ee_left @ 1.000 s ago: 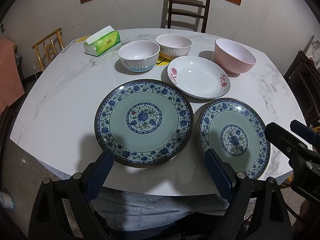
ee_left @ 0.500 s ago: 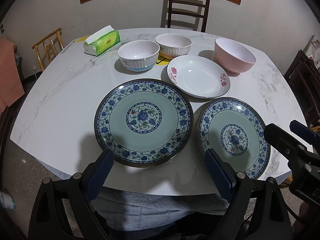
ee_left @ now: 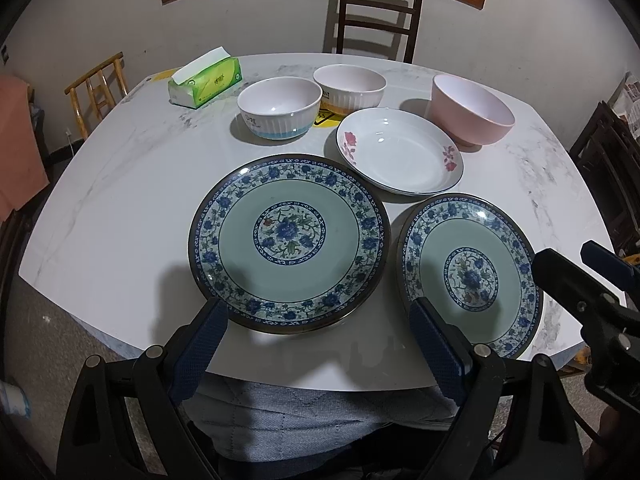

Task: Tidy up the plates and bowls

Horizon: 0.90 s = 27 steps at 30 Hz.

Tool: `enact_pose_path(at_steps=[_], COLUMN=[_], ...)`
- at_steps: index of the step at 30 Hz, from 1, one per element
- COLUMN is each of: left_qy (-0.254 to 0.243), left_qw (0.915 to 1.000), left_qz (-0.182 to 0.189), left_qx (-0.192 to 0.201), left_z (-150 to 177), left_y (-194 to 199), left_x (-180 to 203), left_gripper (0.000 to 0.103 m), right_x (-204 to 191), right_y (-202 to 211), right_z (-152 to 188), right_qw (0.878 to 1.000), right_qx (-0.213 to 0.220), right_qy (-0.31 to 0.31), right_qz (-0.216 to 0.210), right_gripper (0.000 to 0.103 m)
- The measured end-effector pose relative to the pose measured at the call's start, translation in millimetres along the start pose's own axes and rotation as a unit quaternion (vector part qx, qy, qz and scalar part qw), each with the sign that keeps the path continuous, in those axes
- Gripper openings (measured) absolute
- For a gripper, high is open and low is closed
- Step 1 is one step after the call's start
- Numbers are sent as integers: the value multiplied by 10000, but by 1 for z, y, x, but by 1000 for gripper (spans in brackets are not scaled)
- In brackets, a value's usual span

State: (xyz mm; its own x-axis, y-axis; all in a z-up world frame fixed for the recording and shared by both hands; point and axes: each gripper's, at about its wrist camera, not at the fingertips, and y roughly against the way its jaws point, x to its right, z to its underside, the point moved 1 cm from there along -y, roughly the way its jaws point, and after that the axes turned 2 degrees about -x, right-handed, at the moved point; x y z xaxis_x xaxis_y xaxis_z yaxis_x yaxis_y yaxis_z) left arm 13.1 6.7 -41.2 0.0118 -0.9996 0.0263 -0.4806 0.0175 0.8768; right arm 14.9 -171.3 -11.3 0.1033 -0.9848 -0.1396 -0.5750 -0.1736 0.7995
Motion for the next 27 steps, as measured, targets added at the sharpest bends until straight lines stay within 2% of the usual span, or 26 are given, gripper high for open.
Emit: enact_pose_path(at_steps=[6, 10, 17, 21, 27], left_qy=[-14, 27, 153, 362, 787], left_qw=[10000, 9999, 9998, 9988, 9946], left_qz=[26, 149, 75, 269, 618], left_qx=[-47, -58, -82, -169, -281], left_z=[0, -2, -8, -12, -18], left_y=[-1, -2, -6, -10, -15], left_x=[1, -3, -19, -37, -68], left_gripper=[89, 89, 89, 85, 80], right_x=[1, 2, 0, -5, -8], right_y=[-2, -4, -14, -20, -40], right_z=[-2, -5, -11, -15, -24], right_qw=[9998, 9984, 9964, 9937, 9855], right_qx=[-28, -78, -164, -229, -558], right_qy=[-14, -78, -37, 91, 44], right_qz=[-218, -551, -836, -1094, -1599], right_gripper=[92, 92, 92, 92, 83])
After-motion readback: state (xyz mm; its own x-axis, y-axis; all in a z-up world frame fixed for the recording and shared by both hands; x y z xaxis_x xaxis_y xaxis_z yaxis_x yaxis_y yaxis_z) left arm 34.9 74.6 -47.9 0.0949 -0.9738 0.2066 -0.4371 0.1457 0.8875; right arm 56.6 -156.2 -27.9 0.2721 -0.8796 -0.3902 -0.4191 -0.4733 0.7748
